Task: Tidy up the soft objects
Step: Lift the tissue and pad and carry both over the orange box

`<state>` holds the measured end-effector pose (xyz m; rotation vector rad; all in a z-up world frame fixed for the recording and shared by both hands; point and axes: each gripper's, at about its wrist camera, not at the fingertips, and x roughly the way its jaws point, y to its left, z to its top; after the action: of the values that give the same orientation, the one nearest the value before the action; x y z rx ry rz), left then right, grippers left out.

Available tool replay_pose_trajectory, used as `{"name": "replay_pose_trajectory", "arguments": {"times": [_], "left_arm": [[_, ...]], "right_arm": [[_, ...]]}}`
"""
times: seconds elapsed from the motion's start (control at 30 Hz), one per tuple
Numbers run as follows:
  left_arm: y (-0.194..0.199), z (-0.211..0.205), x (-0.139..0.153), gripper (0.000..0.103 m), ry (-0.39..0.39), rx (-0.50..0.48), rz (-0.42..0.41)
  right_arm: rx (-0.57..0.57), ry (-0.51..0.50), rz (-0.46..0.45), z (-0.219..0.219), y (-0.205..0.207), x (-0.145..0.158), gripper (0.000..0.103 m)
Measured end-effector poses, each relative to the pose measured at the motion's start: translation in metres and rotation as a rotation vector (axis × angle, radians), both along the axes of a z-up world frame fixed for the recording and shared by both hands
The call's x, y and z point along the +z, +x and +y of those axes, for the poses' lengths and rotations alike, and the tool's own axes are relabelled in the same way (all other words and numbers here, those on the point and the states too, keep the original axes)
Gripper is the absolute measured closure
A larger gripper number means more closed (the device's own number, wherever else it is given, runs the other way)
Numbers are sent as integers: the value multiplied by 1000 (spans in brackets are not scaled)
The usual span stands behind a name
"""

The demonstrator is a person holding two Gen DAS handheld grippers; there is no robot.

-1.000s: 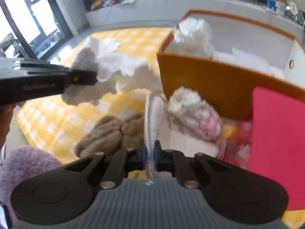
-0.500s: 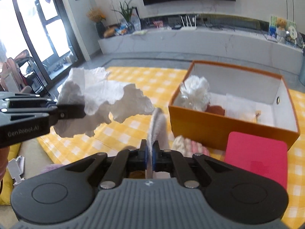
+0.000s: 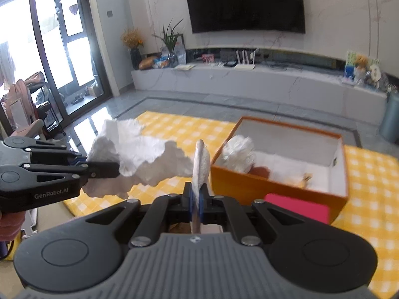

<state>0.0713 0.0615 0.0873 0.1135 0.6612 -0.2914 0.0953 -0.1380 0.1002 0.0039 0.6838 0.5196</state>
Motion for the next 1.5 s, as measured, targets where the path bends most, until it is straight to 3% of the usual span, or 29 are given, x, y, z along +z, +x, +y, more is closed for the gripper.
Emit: {"name": "replay_pose_trajectory", "arguments": {"times": [0.37, 0.77, 1.17, 1.5], "left_arm": [[18, -39, 15, 95, 78, -104, -34], [72, -81, 10, 95, 151, -211, -45], [135, -111, -10, 95, 172, -269, -47], [166, -120, -50, 95, 177, -296, 37]], "right_arm": [[-54, -105, -105, -31, 18, 38, 101], [-139, -227, -151, -48, 95, 32, 101], [-212, -242, -104, -56, 178, -14, 100], [-223, -266, 63, -65, 216, -82, 100]]}}
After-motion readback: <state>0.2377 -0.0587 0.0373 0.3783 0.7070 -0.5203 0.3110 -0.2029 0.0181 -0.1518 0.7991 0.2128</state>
